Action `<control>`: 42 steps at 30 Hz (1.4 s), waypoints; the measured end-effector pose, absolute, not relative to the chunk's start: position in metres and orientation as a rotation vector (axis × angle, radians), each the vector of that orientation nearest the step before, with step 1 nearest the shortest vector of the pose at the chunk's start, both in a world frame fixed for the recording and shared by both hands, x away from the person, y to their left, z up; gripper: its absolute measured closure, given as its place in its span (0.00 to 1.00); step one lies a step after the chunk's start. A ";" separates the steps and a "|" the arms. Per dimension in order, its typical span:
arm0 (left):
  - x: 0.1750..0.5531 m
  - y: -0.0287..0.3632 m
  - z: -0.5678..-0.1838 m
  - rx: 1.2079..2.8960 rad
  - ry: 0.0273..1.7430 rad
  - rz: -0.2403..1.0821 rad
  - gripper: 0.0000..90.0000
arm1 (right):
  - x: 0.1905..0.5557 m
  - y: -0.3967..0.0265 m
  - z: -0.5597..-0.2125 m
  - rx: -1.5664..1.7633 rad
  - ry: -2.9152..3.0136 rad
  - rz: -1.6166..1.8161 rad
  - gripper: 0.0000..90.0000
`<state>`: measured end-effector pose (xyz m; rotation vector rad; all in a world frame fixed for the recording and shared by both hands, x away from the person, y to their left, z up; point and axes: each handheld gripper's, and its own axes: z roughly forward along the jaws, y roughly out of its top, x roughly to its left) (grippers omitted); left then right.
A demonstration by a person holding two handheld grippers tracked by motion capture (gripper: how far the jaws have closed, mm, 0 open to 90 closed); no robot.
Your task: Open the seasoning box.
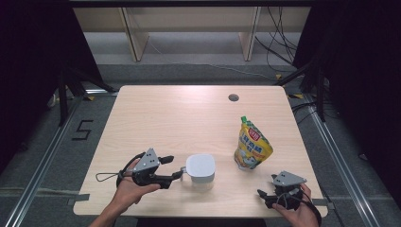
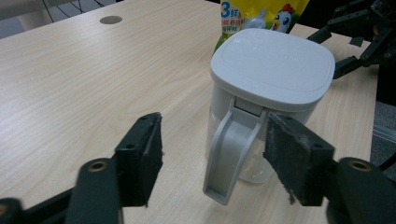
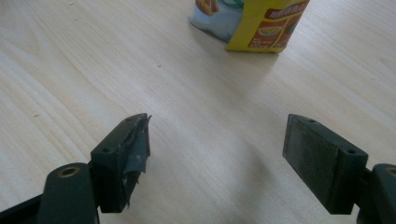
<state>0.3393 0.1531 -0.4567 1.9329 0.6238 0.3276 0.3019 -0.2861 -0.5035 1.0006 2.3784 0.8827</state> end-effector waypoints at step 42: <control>0.339 0.129 -0.444 1.870 0.532 0.314 0.99 | 0.295 -0.259 -0.489 0.895 2.340 1.121 0.50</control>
